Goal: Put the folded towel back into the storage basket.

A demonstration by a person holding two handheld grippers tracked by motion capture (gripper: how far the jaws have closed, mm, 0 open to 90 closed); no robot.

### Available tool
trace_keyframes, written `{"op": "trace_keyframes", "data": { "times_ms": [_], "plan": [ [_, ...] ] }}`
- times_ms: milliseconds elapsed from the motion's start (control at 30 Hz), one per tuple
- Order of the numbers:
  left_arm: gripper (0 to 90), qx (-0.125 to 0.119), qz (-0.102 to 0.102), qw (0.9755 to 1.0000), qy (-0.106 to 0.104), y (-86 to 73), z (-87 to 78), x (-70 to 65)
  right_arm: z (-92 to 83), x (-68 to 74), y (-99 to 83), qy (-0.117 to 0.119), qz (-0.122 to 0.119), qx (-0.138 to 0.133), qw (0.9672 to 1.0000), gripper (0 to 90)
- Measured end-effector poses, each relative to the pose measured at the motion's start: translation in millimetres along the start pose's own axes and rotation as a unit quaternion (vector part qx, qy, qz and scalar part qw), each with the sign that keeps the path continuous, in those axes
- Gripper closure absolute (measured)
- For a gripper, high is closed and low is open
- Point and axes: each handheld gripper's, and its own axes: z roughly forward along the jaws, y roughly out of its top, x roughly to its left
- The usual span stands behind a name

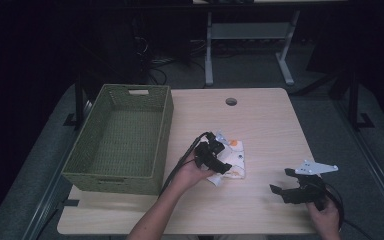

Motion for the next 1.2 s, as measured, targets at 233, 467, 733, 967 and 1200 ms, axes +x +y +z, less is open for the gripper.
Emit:
{"op": "trace_keyframes", "data": {
  "times_ms": [233, 467, 733, 967, 1200],
  "plan": [
    [34.0, 0.025, -0.02, 0.9995, 0.007, 1.1, 17.7, 17.7, -0.4, -0.2, 0.1, 0.002, 0.0, -0.002, 1.0, 13.9],
    [38.1, 0.037, -0.027, 0.9989, 0.012, 2.9, 28.1, 21.0, -0.5, -0.3, 0.0, 0.004, 0.0, -0.003, 1.0, 13.9],
    [45.8, 0.037, -0.024, 0.9984, 0.035, 1.9, 32.8, 18.0, -0.8, 0.0, 0.2, 0.004, 0.0, -0.003, 1.0, 13.9],
    [58.5, 0.029, -0.02, 0.9984, 0.043, -0.4, 31.6, 17.0, -1.4, 0.2, 0.5, 0.002, -0.001, -0.003, 1.0, 13.9],
    [77.4, 0.034, -0.022, 0.9982, 0.044, -1.1, 29.4, 19.0, -2.2, -0.6, 0.1, 0.002, 0.001, -0.004, 1.0, 13.9]
  ]
}}
